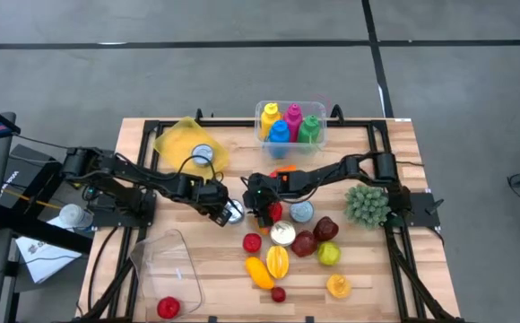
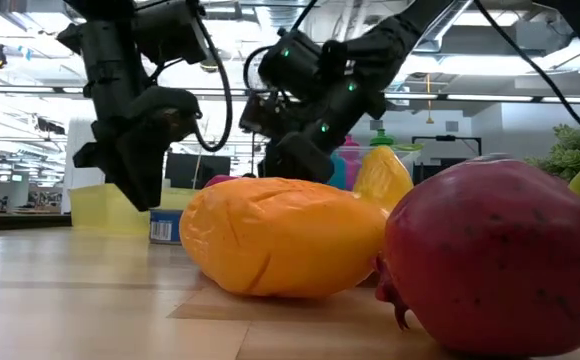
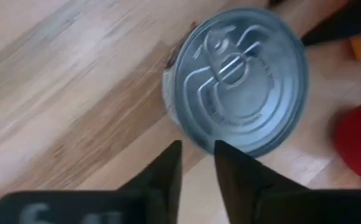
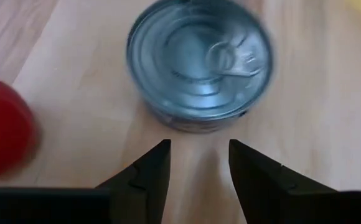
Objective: Pick & Place Food Item
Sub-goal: Put the blue tuna can into the yellow bin
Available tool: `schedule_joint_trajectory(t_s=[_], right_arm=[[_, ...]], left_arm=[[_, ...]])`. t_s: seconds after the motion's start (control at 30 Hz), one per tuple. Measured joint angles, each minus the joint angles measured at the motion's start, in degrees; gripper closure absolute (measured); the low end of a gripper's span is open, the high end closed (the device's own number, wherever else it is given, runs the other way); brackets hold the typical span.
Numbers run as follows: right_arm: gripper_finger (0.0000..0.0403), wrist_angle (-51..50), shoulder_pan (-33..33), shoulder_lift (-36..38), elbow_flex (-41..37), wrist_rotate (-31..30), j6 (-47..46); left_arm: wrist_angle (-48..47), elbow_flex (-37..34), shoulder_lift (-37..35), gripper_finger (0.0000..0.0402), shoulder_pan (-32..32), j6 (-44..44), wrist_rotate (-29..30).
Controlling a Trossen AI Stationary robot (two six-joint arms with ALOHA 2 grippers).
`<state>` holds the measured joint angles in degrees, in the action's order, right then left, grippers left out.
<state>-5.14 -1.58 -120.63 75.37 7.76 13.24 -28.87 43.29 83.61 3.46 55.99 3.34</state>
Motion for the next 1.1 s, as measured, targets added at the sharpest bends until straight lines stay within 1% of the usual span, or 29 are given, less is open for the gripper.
schedule_joint_trajectory(t_s=[0.03,0.13,0.2,0.37,0.53,0.6,0.67,0.83,1.03,1.1], right_arm=[[0.0253,0.52,-0.01,-0.46,0.0,1.01,-0.18],[0.0264,0.47,0.41,-0.58,-0.13,1.6,-0.16],[0.0271,0.26,0.5,-0.46,-0.23,1.69,-0.28],[0.0288,-0.32,0.48,0.09,-0.11,4.79,-1.08],[0.0302,-0.65,0.45,3.15,0.03,6.54,-1.02],[0.0305,2.37,0.55,4.55,0.99,7.04,-0.35],[0.0305,2.74,0.47,5.8,0.94,7.65,0.28],[0.0305,2.92,0.59,5.91,2.42,7.14,0.14],[0.0305,1.38,0.37,6.04,2.67,7.12,-1.14],[0.0305,1.05,0.31,6.09,2.69,7.0,-1.29]], left_arm=[[1.23,0.03,0.73,0.0337,0.0,0.0,0.17],[4.82,0.13,3.32,0.0378,-0.18,0.36,0.04],[6.7,0.11,4.98,0.0393,-0.24,0.75,-0.1],[8.66,0.24,6.13,0.0385,-0.17,2.02,0.82],[7.6,-0.19,3.56,0.0396,-0.45,1.26,2.83],[8.33,-0.33,3.47,0.04,-0.7,1.4,3.92],[9.72,0.08,3.25,0.0401,-0.66,1.7,5.06],[13.63,0.03,4.53,0.0401,-0.57,1.12,4.78],[12.21,-0.02,4.48,0.0401,-0.52,-1.02,5.32],[11.89,-0.03,4.12,0.0401,-0.54,-2.83,4.32]])
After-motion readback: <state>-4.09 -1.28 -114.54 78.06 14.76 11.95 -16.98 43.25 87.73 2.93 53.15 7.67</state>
